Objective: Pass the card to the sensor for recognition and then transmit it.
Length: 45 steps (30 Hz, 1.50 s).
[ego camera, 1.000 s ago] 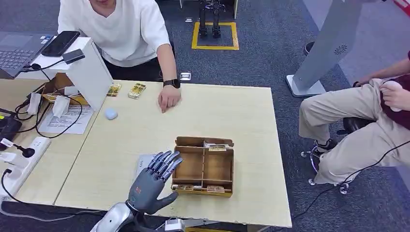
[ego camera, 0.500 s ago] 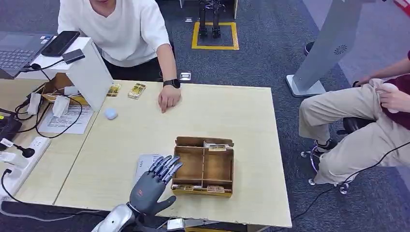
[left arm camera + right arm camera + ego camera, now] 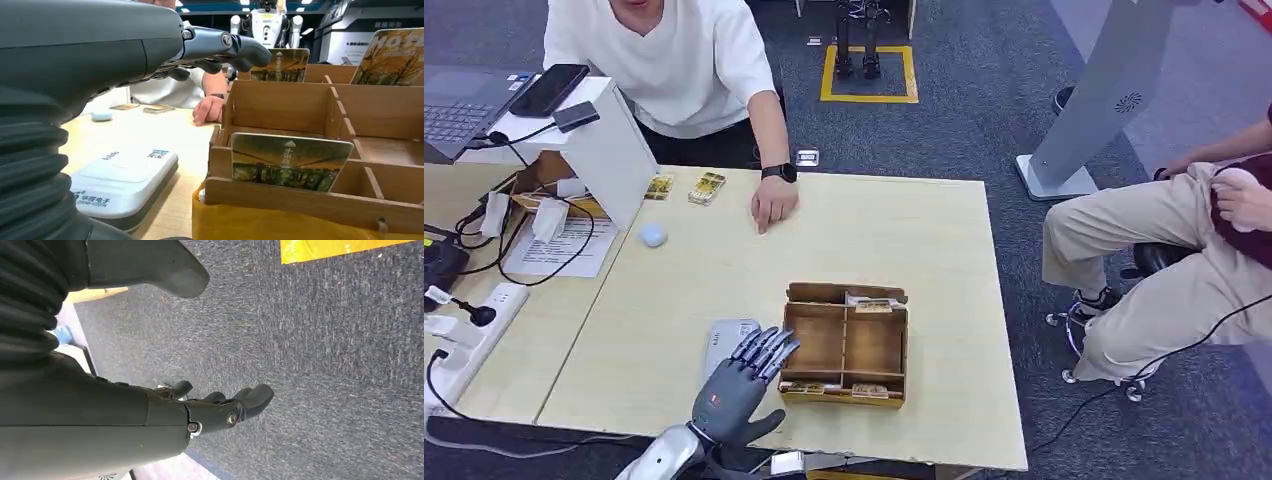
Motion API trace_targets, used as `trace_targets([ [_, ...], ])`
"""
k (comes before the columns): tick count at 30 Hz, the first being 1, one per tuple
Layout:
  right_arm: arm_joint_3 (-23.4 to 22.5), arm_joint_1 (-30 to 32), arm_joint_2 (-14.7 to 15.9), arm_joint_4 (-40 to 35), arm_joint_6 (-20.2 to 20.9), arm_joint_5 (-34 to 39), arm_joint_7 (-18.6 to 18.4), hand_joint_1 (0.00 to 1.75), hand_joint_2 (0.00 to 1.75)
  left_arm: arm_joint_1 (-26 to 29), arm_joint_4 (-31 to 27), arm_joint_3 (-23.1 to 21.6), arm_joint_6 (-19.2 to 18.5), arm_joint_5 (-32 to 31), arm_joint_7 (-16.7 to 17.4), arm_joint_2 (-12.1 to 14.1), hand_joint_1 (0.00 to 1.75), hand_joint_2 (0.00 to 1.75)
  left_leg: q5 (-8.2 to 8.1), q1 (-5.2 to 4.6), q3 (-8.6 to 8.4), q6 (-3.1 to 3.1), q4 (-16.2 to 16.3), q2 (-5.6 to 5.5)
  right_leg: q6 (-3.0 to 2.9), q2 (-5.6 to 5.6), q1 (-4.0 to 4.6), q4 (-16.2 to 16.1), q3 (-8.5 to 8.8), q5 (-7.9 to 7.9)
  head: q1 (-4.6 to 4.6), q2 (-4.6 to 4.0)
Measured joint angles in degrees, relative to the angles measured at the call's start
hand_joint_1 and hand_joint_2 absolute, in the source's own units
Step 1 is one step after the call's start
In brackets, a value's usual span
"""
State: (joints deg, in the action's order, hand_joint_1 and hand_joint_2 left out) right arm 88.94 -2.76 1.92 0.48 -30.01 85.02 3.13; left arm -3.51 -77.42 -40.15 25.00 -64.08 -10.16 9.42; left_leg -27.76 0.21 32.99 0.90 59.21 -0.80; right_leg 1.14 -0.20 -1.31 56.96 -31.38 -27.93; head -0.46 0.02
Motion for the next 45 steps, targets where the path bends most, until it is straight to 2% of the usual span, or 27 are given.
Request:
trace_targets([
  [7, 0.02, 0.01, 0.02, 0.0, 0.0, 0.0, -0.02, 0.0, 1.75, 0.2, 0.0, 0.0, 0.31, 1.55, -1.84, 0.0, 0.0, 1.75, 0.0, 0.0, 0.0, 0.0, 0.0, 0.0, 0.0, 0.0, 0.0, 0.0, 0.0, 0.0, 0.0, 0.0],
  [11, 0.02, 0.01, 0.02, 0.0, 0.0, 0.0, -0.02, 0.0, 1.75, 0.3, -0.02, 0.0, 0.28, 1.48, -1.82, -0.13, 0.0, 1.75, 0.0, 0.0, 0.0, 0.0, 0.0, 0.0, 0.0, 0.0, 0.0, 0.0, 0.0, 0.0, 0.0, -0.02],
  [21, 0.04, -0.13, 0.04, 0.0, 0.0, -0.13, -0.04, 0.0, 1.75, -0.77, 0.0, 0.0, 0.09, 1.07, -0.94, -1.97, 0.0, 1.75, 0.0, 0.0, 0.0, 0.0, 0.0, 0.0, 0.0, 0.0, 0.0, 0.0, -0.01, 0.0, 0.02, -0.02],
  [29, 0.17, -0.28, 0.13, 0.0, 0.5, -1.44, -0.37, 0.0, 1.75, -2.76, 0.35, 0.0, -0.96, 5.62, -2.03, -4.39, 0.0, 1.75, 0.0, -0.01, 0.01, 0.0, 0.0, 0.0, 0.0, 0.0, 0.0, 0.0, -0.01, 0.0, 0.02, 0.0],
  [45, 0.26, -0.61, 0.22, 0.0, 0.94, -2.38, -0.37, 0.0, 1.75, -3.65, 4.5, 0.0, -1.55, 8.0, -2.3, -6.75, 0.0, 1.75, -0.01, 0.0, 0.01, -0.02, 0.0, 0.0, 0.0, 0.0, 0.0, 0.0, -0.02, 0.0, 0.0, -0.02],
])
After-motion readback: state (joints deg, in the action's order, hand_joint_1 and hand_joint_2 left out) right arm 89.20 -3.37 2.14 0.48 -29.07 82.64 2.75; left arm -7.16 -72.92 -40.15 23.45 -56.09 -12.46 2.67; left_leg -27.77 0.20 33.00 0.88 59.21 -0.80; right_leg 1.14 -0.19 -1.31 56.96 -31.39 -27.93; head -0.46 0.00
